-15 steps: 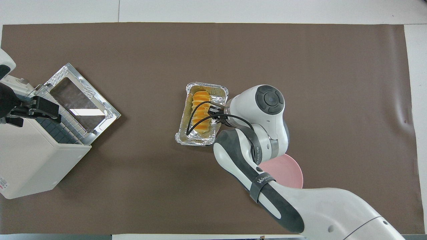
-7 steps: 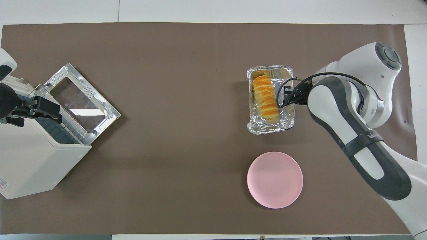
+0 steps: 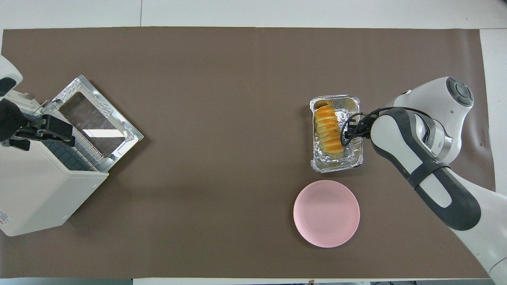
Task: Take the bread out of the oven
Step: 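Grasp the bread rolls in the tray with the right gripper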
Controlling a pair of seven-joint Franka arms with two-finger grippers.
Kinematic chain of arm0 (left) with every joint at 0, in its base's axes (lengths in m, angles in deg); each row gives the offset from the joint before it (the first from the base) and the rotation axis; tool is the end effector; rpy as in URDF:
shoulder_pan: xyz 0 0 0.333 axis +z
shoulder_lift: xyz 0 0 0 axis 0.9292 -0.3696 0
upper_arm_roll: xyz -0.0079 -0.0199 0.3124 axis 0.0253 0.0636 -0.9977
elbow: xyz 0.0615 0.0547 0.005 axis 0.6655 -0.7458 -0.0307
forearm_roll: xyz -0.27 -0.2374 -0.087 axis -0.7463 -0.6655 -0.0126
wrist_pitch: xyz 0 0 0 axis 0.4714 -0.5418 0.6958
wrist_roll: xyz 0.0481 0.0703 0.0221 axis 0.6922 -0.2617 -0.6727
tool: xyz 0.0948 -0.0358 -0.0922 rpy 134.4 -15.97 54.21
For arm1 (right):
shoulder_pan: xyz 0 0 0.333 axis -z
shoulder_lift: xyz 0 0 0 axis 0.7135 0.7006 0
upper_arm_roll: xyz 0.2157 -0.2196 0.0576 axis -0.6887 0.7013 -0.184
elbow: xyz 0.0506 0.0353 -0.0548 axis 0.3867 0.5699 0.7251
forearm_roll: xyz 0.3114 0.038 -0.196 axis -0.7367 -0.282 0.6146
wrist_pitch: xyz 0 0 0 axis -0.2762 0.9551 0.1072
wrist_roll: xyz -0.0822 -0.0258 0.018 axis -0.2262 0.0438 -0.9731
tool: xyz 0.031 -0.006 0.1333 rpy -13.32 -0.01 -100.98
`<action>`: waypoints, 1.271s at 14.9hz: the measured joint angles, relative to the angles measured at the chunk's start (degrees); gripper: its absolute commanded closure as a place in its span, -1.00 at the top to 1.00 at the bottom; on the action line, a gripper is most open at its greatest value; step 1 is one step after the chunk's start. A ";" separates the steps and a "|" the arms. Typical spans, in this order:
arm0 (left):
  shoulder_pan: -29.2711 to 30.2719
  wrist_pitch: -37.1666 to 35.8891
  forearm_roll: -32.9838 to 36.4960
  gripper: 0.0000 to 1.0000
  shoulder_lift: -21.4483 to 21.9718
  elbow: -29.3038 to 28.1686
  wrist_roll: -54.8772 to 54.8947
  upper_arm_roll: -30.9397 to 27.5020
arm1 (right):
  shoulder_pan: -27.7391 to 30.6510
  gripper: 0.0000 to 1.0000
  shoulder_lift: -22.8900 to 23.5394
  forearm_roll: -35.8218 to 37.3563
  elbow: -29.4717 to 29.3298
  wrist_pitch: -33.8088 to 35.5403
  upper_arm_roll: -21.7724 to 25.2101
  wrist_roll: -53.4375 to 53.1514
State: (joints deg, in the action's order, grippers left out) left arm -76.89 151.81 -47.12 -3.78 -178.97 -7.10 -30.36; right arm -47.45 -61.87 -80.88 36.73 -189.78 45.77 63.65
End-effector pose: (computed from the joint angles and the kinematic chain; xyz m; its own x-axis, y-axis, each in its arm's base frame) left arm 0.5045 -0.0459 0.5681 0.9837 0.0034 -0.1800 0.0046 -1.0000 0.0060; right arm 0.5648 0.0580 0.2785 0.9803 -0.1343 -0.1446 -0.1713 -0.9430 -0.2853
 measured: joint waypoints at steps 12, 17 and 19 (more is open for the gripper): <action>0.00 0.10 0.00 1.00 0.00 0.00 0.00 0.00 | -7.59 1.00 -2.49 6.29 -2.28 -1.44 -0.17 -6.74; 0.00 0.11 0.00 1.00 0.00 0.00 0.00 0.00 | -8.00 -0.42 -1.16 6.33 0.12 -4.46 -0.17 -6.74; 0.00 0.11 0.00 1.00 0.00 0.00 0.00 0.00 | -8.08 -1.00 -1.16 6.34 1.08 -5.53 -0.17 -6.74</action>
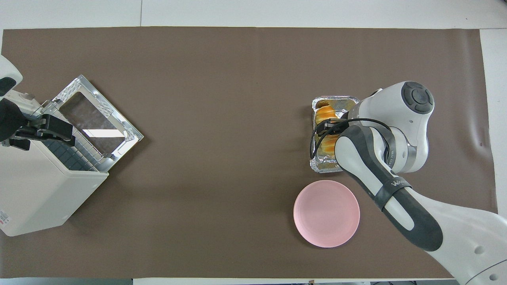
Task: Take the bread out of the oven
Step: 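Grasp the bread rolls in the tray with the right gripper, then carry the bread rolls onto the pink plate with the right gripper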
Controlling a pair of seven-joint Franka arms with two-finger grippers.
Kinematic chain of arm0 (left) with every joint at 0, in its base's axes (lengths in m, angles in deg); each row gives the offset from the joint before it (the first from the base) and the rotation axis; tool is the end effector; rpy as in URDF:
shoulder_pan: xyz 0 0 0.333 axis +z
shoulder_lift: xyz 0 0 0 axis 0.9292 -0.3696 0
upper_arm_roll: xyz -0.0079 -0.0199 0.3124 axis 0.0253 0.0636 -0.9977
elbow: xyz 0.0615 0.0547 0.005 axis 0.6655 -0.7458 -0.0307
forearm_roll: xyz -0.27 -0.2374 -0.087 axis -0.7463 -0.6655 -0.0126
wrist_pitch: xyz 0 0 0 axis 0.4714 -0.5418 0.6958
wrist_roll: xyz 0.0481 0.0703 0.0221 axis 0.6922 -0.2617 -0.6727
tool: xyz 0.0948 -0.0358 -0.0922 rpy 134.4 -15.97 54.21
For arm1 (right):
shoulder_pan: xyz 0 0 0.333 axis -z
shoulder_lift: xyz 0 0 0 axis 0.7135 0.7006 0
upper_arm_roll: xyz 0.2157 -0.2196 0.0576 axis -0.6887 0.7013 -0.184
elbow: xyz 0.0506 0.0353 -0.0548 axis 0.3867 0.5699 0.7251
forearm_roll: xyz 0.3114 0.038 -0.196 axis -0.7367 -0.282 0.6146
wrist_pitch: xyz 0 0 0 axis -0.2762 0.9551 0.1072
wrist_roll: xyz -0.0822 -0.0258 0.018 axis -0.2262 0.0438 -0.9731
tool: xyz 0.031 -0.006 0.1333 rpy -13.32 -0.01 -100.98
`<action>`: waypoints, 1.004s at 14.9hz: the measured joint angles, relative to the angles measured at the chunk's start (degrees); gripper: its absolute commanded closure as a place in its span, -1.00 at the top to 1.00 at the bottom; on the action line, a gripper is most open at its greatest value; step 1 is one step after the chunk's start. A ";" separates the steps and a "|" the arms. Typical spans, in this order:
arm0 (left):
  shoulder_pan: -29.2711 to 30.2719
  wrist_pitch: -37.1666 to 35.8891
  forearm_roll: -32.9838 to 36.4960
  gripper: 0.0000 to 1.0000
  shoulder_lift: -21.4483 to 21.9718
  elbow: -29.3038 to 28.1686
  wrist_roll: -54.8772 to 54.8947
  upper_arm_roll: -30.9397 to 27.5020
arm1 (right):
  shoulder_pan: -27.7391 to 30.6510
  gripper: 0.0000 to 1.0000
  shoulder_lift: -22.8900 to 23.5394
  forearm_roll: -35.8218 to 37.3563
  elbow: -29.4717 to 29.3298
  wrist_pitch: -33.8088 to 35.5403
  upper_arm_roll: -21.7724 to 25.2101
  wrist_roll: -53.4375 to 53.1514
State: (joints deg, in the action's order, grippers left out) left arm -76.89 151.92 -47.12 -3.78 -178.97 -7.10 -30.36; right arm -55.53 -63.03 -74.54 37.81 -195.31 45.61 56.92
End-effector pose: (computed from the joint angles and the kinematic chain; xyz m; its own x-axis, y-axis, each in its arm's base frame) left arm 0.5048 -0.0459 0.5682 0.9840 0.0034 -0.1781 0.0046 -1.0000 0.0062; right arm 0.5594 0.1298 0.2880 0.9963 -0.0631 -0.0591 -0.0738 -0.9768 -0.2011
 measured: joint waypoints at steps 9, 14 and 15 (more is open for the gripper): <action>0.00 0.00 0.00 1.00 0.00 0.00 0.00 0.02 | 0.23 -1.00 -2.13 0.01 -7.75 12.21 0.50 -0.71; 0.00 0.00 0.00 1.00 0.00 0.00 0.00 0.02 | 0.46 -1.00 -12.12 0.18 -9.32 32.00 0.41 -8.56; 0.00 0.00 0.00 1.00 0.00 0.00 0.00 0.02 | 0.42 -1.00 -14.21 0.21 -7.84 34.19 0.32 -9.25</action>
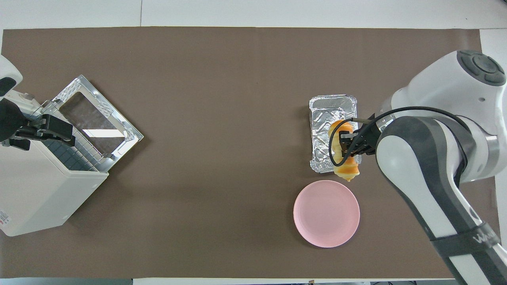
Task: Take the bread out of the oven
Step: 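Carry the bread rolls onto the pink plate with the right gripper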
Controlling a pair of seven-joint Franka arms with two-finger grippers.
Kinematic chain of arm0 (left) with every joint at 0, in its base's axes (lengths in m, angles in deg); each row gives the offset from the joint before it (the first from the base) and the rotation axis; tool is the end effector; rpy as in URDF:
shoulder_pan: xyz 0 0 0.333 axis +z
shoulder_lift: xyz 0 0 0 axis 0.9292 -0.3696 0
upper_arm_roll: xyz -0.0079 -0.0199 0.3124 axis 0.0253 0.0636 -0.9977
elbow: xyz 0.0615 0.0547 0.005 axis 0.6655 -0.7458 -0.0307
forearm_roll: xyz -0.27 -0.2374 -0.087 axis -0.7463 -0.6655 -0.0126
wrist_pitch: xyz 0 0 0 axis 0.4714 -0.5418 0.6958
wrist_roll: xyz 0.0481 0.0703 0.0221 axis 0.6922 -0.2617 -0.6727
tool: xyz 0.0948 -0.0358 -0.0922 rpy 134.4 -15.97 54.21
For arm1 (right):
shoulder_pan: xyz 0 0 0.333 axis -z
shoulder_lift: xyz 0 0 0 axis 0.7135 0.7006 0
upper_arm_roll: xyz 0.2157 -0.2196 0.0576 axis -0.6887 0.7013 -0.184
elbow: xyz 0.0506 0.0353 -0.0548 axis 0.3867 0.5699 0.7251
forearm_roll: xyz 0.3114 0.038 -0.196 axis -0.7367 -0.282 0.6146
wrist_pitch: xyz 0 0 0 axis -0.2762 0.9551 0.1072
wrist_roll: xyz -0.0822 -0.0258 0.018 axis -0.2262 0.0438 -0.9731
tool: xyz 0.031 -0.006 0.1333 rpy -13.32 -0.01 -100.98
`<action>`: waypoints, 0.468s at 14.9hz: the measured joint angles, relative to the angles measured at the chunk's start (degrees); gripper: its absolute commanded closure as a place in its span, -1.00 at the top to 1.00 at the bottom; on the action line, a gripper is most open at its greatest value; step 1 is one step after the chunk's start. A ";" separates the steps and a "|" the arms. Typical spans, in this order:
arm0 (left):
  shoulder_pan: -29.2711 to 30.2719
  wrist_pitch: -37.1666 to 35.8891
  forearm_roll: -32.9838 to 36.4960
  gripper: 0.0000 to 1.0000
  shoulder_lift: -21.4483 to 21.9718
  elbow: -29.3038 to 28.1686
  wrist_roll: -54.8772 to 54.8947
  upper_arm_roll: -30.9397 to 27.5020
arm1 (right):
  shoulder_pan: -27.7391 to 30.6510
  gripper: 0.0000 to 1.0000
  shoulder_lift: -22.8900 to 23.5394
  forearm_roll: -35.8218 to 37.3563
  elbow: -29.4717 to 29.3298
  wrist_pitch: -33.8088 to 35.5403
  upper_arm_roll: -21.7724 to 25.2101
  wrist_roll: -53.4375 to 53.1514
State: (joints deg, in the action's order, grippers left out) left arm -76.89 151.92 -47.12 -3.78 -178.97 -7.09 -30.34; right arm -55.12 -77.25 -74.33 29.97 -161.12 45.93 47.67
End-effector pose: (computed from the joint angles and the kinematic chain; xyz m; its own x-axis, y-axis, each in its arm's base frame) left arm 0.5047 -0.0461 0.5682 0.9840 0.0029 -0.1781 0.0041 -1.0000 0.0062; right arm 0.5001 0.1324 0.4426 0.9526 -0.0925 -0.2898 -0.1495 -0.9720 -0.1813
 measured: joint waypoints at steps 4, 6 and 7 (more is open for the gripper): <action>0.00 0.00 0.00 1.00 0.00 0.00 0.00 0.00 | -2.12 -1.00 -7.87 0.04 12.89 -0.17 -0.33 -0.34; 0.00 0.00 0.00 1.00 0.00 0.00 0.00 0.00 | -5.06 -1.00 -11.48 0.03 21.80 -6.02 -0.57 -0.03; 0.00 0.00 0.00 1.00 0.00 0.00 0.00 0.00 | -6.71 -1.00 -13.02 0.03 25.93 -8.97 -0.69 0.05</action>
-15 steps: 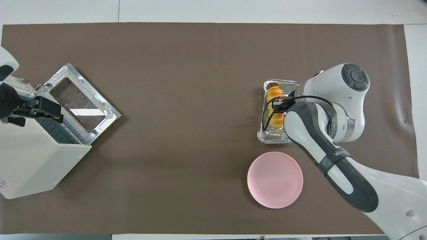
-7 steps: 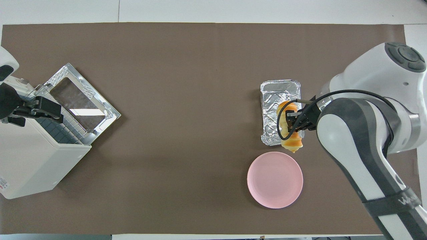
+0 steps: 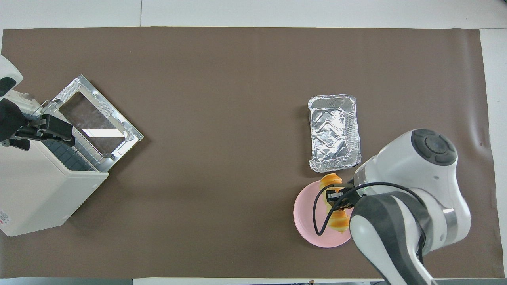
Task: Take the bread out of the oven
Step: 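Carry the bread rolls onto the pink plate with the right gripper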
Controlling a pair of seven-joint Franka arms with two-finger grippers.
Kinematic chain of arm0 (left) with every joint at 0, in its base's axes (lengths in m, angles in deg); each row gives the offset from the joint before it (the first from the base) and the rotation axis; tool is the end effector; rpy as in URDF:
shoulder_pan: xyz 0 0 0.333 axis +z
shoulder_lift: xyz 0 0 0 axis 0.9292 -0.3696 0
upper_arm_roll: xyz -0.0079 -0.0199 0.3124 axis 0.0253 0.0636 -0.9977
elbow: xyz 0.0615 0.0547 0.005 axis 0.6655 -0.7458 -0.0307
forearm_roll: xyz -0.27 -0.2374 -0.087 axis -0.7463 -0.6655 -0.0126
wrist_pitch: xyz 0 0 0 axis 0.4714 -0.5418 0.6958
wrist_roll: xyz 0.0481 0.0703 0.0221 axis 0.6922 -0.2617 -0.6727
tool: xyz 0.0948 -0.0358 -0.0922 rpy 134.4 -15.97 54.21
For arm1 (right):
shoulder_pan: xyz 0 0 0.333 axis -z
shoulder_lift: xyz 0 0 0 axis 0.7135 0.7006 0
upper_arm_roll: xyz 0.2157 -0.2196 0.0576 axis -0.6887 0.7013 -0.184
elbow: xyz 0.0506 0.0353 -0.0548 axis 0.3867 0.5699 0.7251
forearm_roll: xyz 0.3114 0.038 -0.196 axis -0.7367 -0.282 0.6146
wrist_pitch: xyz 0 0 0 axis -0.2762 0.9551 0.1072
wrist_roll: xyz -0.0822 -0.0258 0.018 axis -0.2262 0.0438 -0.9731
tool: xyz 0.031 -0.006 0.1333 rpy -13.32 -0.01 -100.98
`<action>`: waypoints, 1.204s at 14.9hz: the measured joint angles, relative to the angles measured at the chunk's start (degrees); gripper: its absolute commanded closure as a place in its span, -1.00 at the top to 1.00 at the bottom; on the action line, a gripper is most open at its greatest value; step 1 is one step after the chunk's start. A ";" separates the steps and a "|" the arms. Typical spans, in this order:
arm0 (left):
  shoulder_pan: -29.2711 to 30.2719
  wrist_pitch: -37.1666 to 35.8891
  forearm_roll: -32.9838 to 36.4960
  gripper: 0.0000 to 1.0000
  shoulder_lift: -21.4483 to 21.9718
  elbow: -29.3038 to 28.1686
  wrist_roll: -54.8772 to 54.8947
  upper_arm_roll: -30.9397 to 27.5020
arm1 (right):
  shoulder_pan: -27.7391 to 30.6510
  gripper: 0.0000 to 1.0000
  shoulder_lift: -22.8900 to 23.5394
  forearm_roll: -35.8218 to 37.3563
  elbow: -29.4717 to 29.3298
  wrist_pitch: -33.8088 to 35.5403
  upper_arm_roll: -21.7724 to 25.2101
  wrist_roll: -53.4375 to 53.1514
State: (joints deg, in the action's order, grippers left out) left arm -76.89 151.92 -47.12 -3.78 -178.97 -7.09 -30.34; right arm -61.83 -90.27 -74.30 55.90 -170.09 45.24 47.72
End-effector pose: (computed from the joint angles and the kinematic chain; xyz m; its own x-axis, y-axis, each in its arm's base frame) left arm 0.5047 -0.0461 0.5682 0.9840 0.0029 -0.1781 0.0041 -1.0000 0.0062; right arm 0.3827 0.1584 0.3706 0.9372 -0.0197 -0.3482 -0.0688 -0.9892 -0.1292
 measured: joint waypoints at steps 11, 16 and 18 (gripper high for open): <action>0.00 0.00 0.00 1.00 0.00 0.00 0.00 0.00 | -3.74 1.00 -1.53 -0.01 14.69 -18.86 -0.20 -0.03; 0.00 0.00 0.00 1.00 0.00 0.00 0.00 0.00 | -2.92 1.00 -1.50 -0.03 7.06 -14.38 0.16 -0.62; 0.00 0.00 0.00 1.00 0.00 0.00 0.00 0.00 | -0.39 1.00 -1.79 0.06 0.24 -9.23 0.29 -0.69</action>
State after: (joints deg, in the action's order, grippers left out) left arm -76.89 151.92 -47.12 -3.78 -178.97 -7.09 -30.34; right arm -62.22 -92.06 -74.24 56.14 -179.31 45.53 47.02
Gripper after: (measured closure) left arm 0.000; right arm 0.018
